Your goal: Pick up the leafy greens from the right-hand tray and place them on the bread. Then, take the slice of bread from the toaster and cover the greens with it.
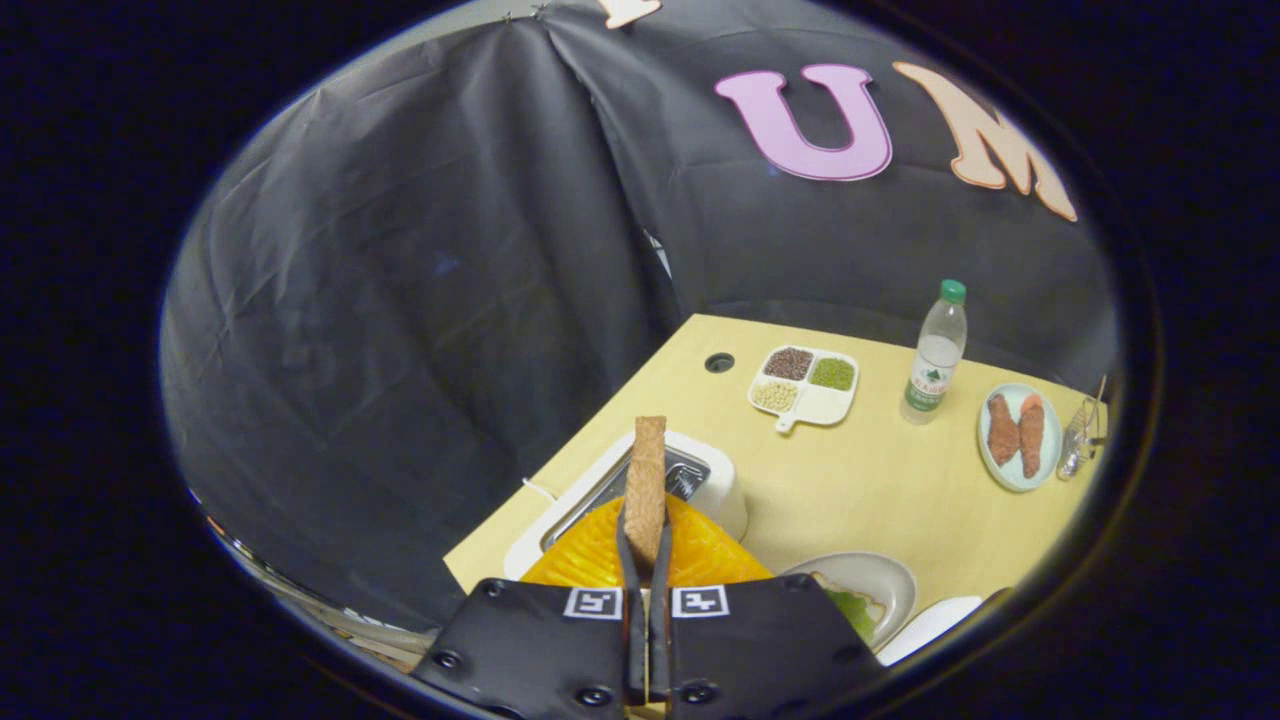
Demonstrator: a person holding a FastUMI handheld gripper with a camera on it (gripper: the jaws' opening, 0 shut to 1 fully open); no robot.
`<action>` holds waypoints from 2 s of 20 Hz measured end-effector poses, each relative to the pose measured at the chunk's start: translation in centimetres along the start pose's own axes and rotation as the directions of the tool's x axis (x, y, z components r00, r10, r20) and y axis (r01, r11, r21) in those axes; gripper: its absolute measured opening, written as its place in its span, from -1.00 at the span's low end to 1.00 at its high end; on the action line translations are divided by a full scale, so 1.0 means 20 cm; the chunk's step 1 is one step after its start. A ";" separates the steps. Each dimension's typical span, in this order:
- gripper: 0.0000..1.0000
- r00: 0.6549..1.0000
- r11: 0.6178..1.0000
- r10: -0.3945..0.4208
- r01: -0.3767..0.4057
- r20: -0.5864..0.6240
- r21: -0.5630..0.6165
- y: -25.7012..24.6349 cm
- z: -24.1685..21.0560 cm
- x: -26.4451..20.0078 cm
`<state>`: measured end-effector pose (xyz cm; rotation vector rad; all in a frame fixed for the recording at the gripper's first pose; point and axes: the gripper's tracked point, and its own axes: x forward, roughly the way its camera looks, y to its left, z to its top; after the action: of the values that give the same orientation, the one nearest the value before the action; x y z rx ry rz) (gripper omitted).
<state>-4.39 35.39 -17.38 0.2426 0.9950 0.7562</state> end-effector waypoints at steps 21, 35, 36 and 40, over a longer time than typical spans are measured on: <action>-0.91 0.994 0.984 -0.108 0.106 0.002 0.146 -0.55 -0.42 -0.17; -0.91 0.993 0.948 -0.115 0.117 -0.022 0.297 -0.75 -0.72 -0.13; -0.91 0.992 0.945 -0.121 0.122 -0.022 0.304 -0.77 -0.74 -0.12; -0.86 0.989 0.933 -0.143 0.146 -0.032 0.329 -0.84 -0.79 -0.12</action>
<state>-10.46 19.34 -32.84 0.4529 1.1327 0.4523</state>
